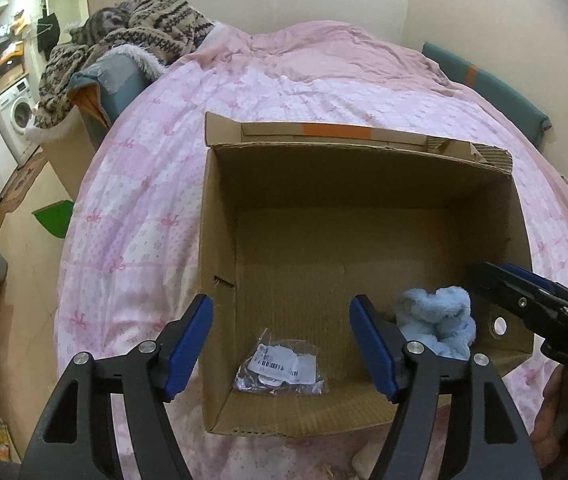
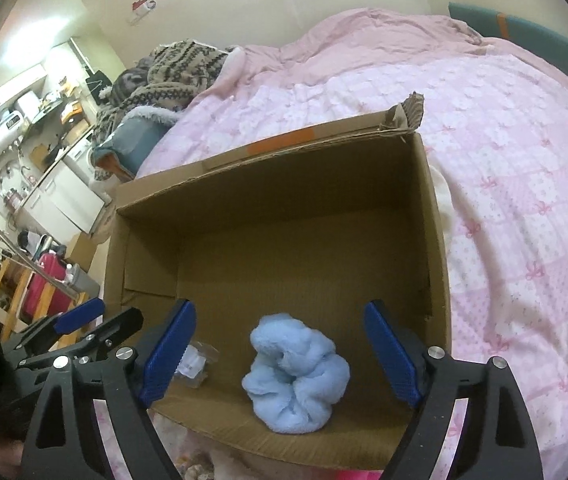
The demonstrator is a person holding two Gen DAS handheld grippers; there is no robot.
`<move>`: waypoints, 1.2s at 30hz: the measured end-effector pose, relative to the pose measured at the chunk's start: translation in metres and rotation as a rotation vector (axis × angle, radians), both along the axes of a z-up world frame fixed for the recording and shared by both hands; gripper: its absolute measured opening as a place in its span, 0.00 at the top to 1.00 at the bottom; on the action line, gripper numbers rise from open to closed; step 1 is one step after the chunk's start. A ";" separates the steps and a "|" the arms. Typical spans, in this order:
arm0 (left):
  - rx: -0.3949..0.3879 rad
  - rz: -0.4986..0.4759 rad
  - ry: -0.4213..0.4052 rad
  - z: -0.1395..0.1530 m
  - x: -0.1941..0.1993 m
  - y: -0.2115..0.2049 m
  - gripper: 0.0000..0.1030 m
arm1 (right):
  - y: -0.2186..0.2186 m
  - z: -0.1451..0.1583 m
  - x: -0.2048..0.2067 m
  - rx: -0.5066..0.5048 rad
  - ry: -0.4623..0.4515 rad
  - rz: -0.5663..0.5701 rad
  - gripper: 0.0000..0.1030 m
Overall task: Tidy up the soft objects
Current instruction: 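Carry both items over the box and open both tools to drop them inside, then withdraw both open tools from the box toward the remaining items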
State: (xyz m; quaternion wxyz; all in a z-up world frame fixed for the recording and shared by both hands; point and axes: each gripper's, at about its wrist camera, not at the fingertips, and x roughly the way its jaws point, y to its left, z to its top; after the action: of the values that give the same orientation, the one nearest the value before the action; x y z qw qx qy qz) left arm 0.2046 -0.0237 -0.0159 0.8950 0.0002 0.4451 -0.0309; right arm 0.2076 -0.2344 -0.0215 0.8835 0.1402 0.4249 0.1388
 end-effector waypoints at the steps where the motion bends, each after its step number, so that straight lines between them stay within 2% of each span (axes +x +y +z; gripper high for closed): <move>1: -0.003 0.003 0.001 0.000 0.000 0.001 0.34 | 0.000 0.001 0.000 -0.003 -0.003 -0.001 0.11; 5: -0.032 0.025 0.022 0.003 -0.002 0.007 0.34 | -0.002 0.002 -0.002 -0.003 -0.002 -0.004 0.11; 19: -0.026 0.060 -0.009 0.023 -0.034 0.023 0.34 | -0.013 0.020 -0.036 -0.025 -0.029 -0.028 0.11; 25: -0.039 0.084 0.028 0.021 -0.052 0.033 0.34 | -0.018 0.014 -0.055 0.028 0.016 -0.050 0.11; 36: -0.022 0.101 0.038 0.019 -0.084 0.039 0.34 | -0.004 0.010 -0.091 0.024 0.044 -0.029 0.11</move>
State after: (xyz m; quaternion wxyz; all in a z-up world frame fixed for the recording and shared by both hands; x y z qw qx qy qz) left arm 0.1204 0.0157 0.0034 0.8867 -0.0326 0.4612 0.0093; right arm 0.1171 -0.2384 -0.0118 0.8739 0.1602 0.4407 0.1278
